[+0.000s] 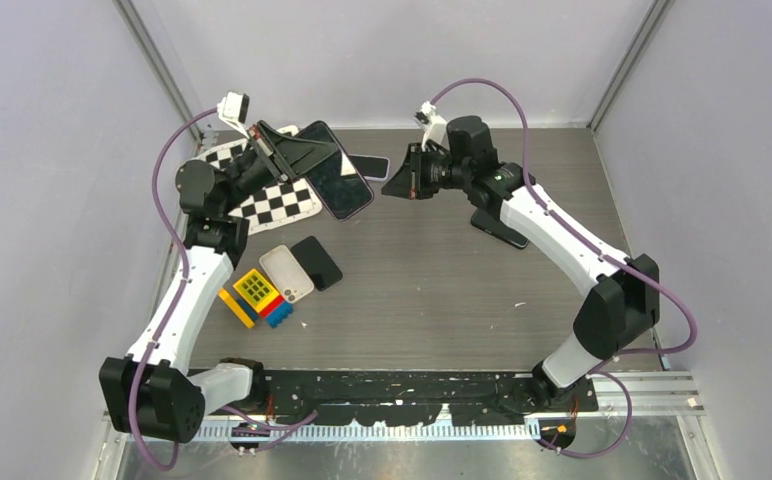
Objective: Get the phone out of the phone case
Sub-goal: Remove the phone case from the phone.
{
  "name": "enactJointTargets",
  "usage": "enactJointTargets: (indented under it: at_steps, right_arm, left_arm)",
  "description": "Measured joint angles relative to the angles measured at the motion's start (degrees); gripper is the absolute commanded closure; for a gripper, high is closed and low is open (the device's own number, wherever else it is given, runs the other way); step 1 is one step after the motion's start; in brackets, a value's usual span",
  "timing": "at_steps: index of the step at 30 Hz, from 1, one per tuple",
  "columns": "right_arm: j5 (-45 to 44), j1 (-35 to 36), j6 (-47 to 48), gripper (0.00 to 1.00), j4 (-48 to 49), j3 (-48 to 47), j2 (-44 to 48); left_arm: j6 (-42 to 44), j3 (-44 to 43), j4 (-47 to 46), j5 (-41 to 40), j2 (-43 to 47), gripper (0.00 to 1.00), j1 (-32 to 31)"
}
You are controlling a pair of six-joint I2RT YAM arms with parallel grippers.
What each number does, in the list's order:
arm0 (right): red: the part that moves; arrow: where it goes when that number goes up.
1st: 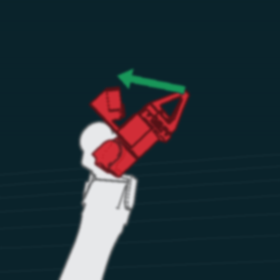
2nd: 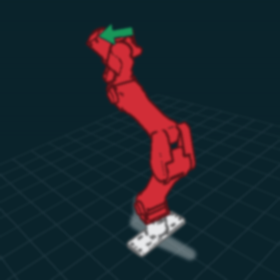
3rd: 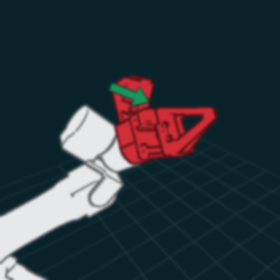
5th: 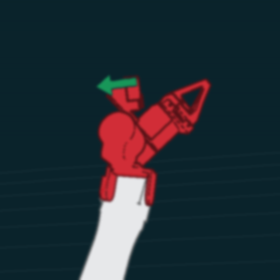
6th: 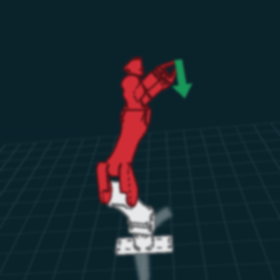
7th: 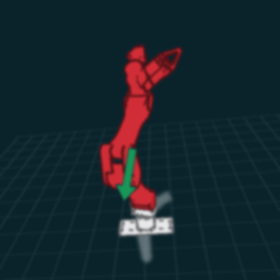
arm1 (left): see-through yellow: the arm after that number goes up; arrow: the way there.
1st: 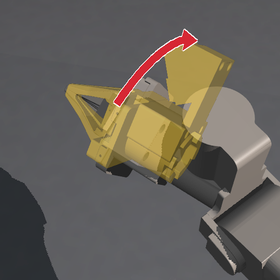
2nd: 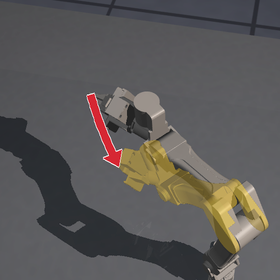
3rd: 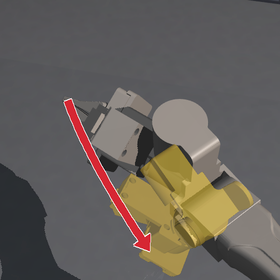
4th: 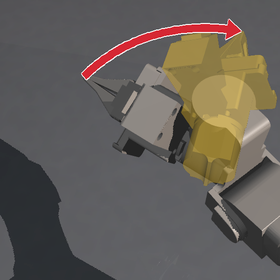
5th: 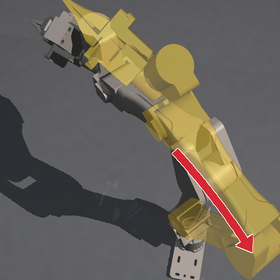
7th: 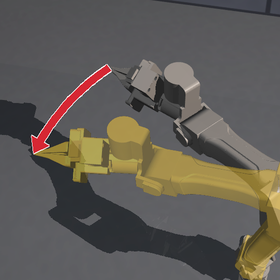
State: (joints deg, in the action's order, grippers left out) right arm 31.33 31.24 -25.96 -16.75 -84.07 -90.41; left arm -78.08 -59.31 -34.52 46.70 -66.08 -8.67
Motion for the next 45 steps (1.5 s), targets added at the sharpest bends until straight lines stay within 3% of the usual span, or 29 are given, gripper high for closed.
enactJointTargets:
  at_steps: [3,5,7,9,13,16,17,21,24,29,36,45]
  right_arm:
    - [-4.0,0.0,-0.6,0.99,-0.8,2.3,-0.6]
    - [-4.8,0.0,-1.2,0.93,-0.1,3.9,-0.4]
    - [-4.8,0.0,-1.6,0.80,1.5,5.7,0.2]
    - [-3.5,0.0,-1.9,0.60,3.5,7.7,1.6]
    - [4.9,0.0,-2.6,0.51,10.7,11.3,5.4]
    - [11.7,0.1,-4.7,0.58,16.9,12.5,7.6]
    - [13.7,0.1,-5.6,0.66,19.3,12.9,8.1]
    - [21.6,0.1,-11.3,0.83,30.0,14.4,9.0]
    - [24.7,0.1,-15.2,0.86,34.5,14.9,9.0]
    - [27.0,0.1,-21.3,0.84,42.1,14.9,9.0]
    - [23.7,0.4,-30.4,0.62,53.4,14.9,7.7]
    - [18.2,1.6,-37.8,0.62,60.2,15.4,1.2]
  left_arm:
    - [-0.8,0.0,-0.6,0.1,0.3,1.00,-0.1]
    - [-0.9,0.2,-0.6,0.0,0.3,1.00,-0.1]
    - [-0.9,0.4,-0.3,-0.3,0.3,1.00,-0.1]
    - [-0.7,0.5,0.8,-0.9,0.3,1.00,-0.1]
    - [-1.0,0.6,6.1,-4.2,0.3,1.00,-0.1]
    - [-4.5,2.0,8.7,-7.4,0.3,1.00,-0.1]
    - [-6.6,3.1,8.4,-8.5,0.3,1.00,-0.1]
    - [-16.2,8.3,5.9,-12.2,-1.1,1.00,-0.1]
    - [-22.3,12.0,4.7,-14.7,-2.5,1.00,-0.1]
    - [-29.2,15.8,4.7,-17.3,-3.1,1.00,-0.1]
    - [-34.7,16.1,3.9,-18.2,-3.1,1.00,-0.4]
    - [-38.8,16.2,2.5,-18.9,-3.1,1.00,-1.0]
